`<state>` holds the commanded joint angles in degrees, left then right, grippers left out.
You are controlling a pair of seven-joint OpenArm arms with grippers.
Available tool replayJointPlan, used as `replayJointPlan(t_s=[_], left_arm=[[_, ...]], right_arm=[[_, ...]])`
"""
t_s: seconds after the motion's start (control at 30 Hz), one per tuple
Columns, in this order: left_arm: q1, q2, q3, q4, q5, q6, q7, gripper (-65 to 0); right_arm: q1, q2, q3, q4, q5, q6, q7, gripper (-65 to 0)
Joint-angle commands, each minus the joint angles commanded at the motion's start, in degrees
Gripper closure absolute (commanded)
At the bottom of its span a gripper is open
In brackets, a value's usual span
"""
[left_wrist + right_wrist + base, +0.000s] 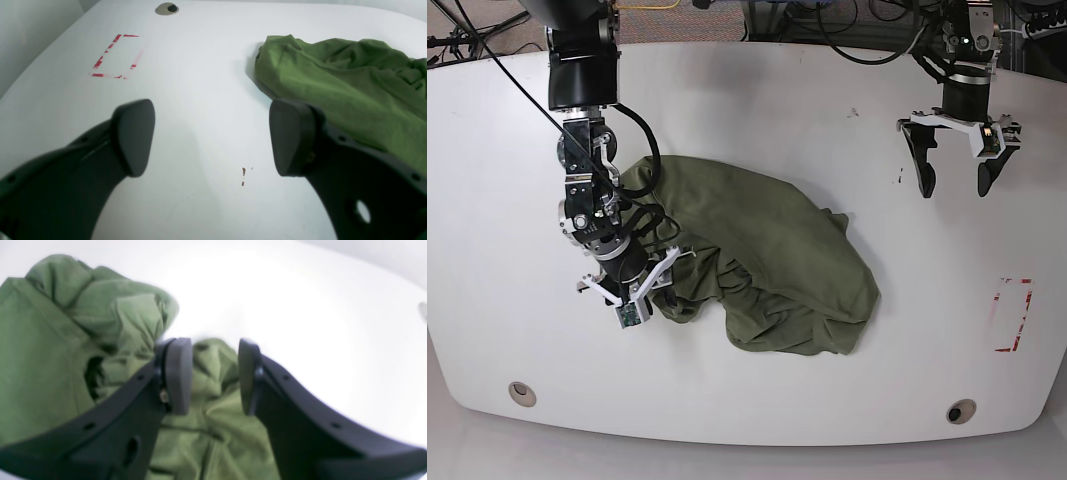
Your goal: Fold the T-shirt properly
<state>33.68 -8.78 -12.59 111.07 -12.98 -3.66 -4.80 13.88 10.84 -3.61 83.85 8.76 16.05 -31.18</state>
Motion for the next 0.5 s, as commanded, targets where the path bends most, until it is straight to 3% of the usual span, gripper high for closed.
replayJointPlan(t_s=[0.5], left_arm=[[0.08,0.05,0.27,-0.01,-0.09,0.18,0.04,-51.0]], right_arm=[[0.58,0.03,-7.3,-4.25,0.34,-0.17,0.38,-21.6]])
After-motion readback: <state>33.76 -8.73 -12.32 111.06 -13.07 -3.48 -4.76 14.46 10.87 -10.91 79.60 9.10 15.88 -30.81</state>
